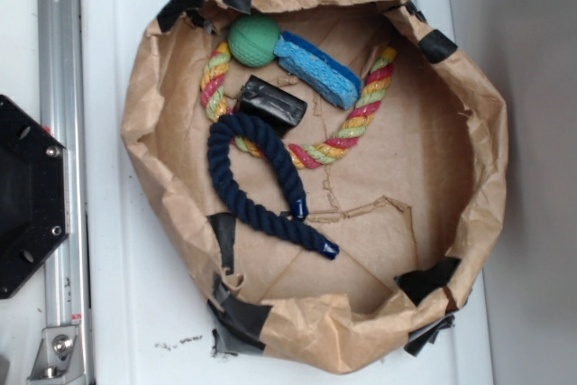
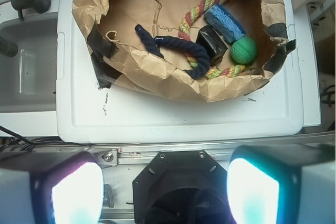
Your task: Grab the blue rope.
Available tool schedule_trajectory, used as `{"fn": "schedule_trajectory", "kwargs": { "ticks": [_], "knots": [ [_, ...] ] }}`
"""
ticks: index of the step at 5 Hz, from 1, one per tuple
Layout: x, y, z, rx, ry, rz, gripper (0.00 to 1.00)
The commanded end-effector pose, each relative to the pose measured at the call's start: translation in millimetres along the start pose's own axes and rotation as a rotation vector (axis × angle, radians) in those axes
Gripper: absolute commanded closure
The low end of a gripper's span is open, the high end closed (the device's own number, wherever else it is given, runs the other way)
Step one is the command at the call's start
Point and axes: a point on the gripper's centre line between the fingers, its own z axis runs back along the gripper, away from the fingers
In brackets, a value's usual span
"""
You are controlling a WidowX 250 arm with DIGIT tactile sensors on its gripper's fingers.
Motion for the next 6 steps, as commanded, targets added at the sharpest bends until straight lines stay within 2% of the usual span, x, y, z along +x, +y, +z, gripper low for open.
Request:
{"fn": "schedule_trajectory", "kwargs": {
  "ticks": [1,2,3,4,6],
  "knots": [
    [0.0,0.0,0.0,0.000,0.000,0.000,0.00],
    [47.7,37.8,-43.2,0.024,-0.057,-0.085,0.00],
    [94.2,67.6,-85.8,0.069,-0.034,-0.087,0.00],
    [139.6,75.7,-126.6,0.044,0.028,-0.111,0.00],
    [139.6,75.7,-126.6,0.044,0.028,-0.111,0.00]
  ]
}}
